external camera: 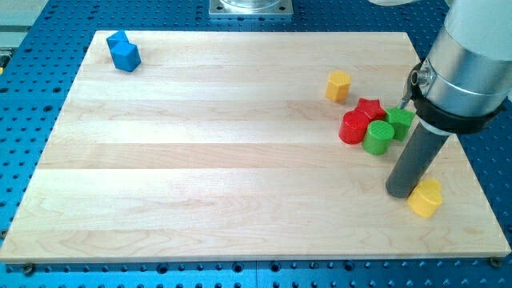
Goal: Push the yellow heart to the bottom right side of the board
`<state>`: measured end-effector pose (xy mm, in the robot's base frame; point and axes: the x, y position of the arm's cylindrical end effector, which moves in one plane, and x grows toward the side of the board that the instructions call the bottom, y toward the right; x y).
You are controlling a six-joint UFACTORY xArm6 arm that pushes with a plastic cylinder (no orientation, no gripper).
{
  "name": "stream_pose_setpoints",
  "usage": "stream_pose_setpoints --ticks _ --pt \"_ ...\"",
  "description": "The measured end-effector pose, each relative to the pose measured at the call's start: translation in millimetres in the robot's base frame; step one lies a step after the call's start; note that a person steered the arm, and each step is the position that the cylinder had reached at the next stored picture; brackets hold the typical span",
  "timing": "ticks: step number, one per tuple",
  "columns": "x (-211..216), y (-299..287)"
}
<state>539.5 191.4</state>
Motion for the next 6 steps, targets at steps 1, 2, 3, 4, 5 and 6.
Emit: stream_pose_setpoints --ticks 1,2,3,4,5,6 --pt "-8.8 -2.0" --pt "-22.9 15.8" --pt "-10.6 30.5" --pt "1.5 25.3" --pt "-14.9 -36.4" --pt "-74.5 -126.7"
